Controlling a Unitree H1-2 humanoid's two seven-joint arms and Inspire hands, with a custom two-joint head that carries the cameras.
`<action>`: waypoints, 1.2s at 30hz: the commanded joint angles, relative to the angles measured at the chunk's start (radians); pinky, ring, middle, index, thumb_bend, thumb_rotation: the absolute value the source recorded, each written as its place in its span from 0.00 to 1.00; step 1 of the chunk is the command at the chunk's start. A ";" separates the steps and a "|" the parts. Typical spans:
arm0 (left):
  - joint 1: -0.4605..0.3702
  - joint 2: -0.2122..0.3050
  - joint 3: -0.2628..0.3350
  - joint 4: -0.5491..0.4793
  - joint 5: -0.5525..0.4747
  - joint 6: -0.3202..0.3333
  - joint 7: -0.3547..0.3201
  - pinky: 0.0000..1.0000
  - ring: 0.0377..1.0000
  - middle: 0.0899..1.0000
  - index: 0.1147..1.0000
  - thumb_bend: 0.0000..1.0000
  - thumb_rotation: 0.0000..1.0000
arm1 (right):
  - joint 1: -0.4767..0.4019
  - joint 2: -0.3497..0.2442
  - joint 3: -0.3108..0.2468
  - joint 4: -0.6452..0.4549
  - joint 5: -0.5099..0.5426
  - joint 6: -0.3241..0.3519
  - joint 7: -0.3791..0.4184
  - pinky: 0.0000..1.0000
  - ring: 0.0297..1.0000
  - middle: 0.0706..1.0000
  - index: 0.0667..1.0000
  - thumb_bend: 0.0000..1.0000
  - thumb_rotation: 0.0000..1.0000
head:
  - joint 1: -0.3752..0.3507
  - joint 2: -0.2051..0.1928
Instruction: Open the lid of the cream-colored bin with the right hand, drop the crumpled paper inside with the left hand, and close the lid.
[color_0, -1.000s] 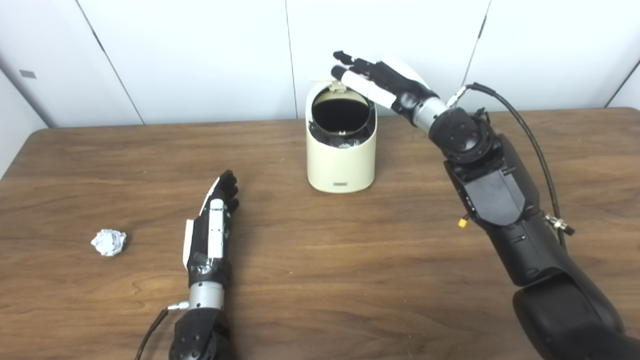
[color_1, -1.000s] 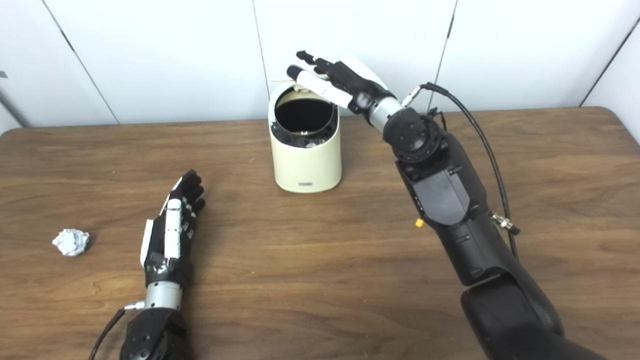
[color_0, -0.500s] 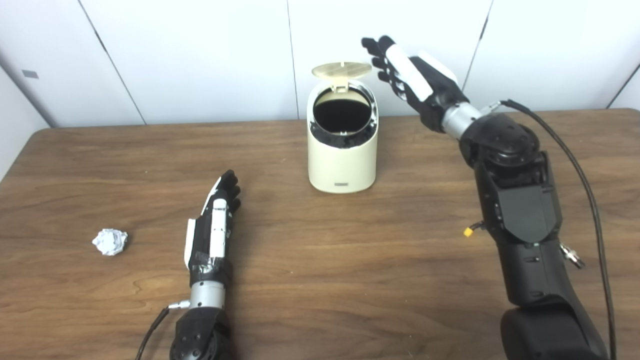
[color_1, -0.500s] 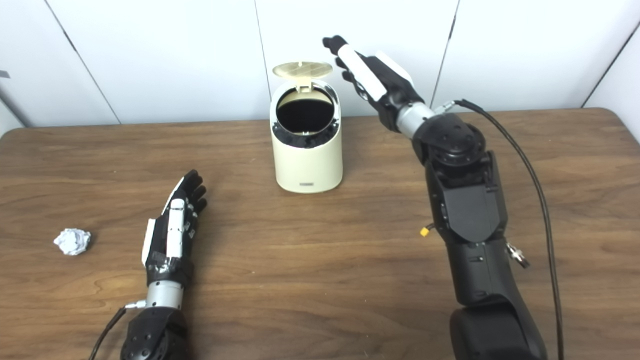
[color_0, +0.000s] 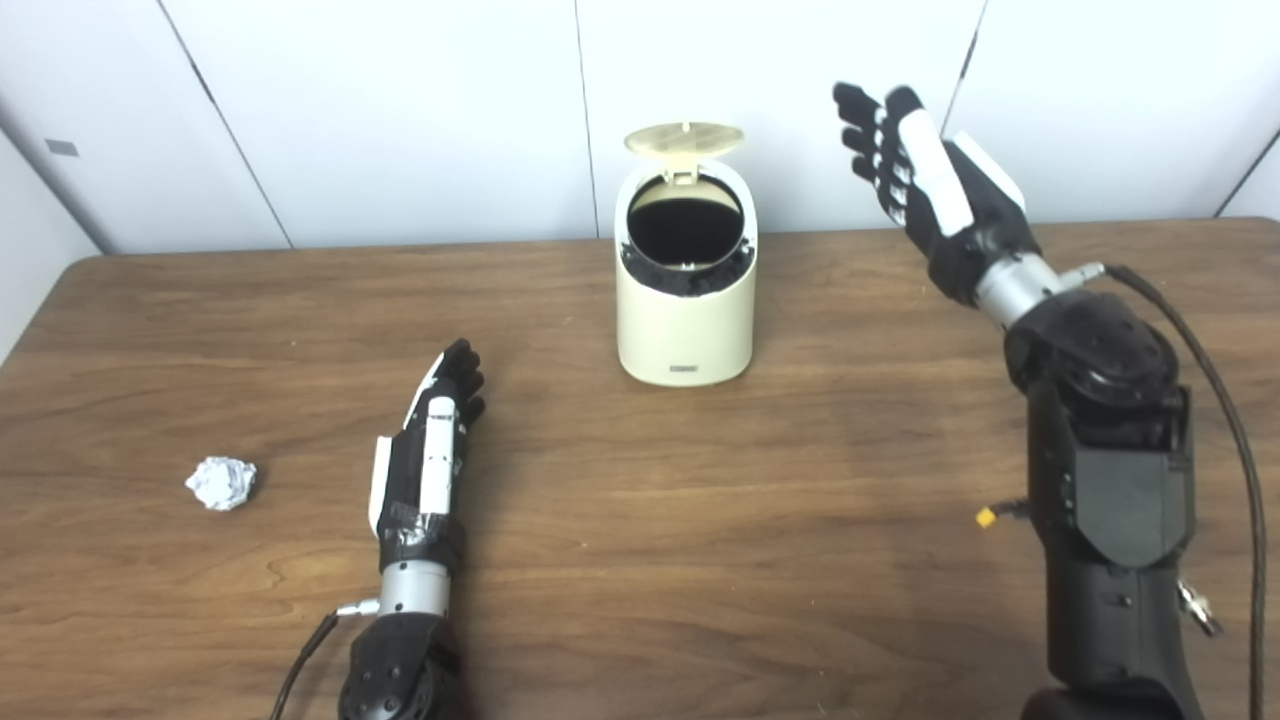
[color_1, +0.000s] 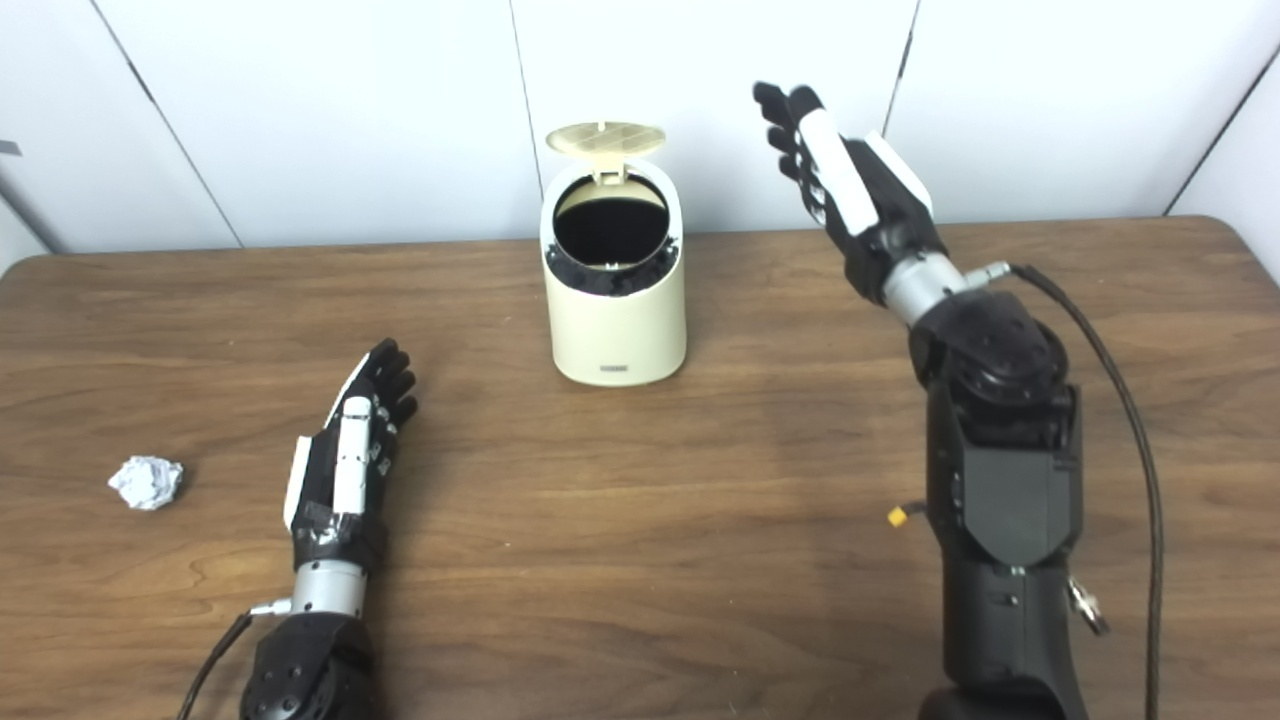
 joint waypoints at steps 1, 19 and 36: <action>-0.006 0.006 0.004 -0.005 0.001 0.017 0.007 0.93 0.92 0.91 0.90 0.34 0.87 | -0.026 -0.005 -0.002 -0.052 0.038 -0.005 -0.023 1.00 0.99 0.97 0.92 0.57 1.00 | 0.001 0.003; 0.003 0.020 0.018 -0.059 -0.015 0.062 -0.004 0.92 0.91 0.91 0.90 0.35 0.86 | 0.167 0.059 0.047 -0.005 0.148 -0.115 -0.221 1.00 1.00 0.98 0.92 0.56 1.00 | -0.026 0.039; 0.009 0.021 0.016 -0.083 -0.011 0.077 -0.001 0.91 0.91 0.91 0.90 0.39 0.86 | 0.195 0.087 0.045 0.237 0.202 -0.438 -0.356 1.00 1.00 1.00 1.00 0.58 1.00 | -0.020 0.058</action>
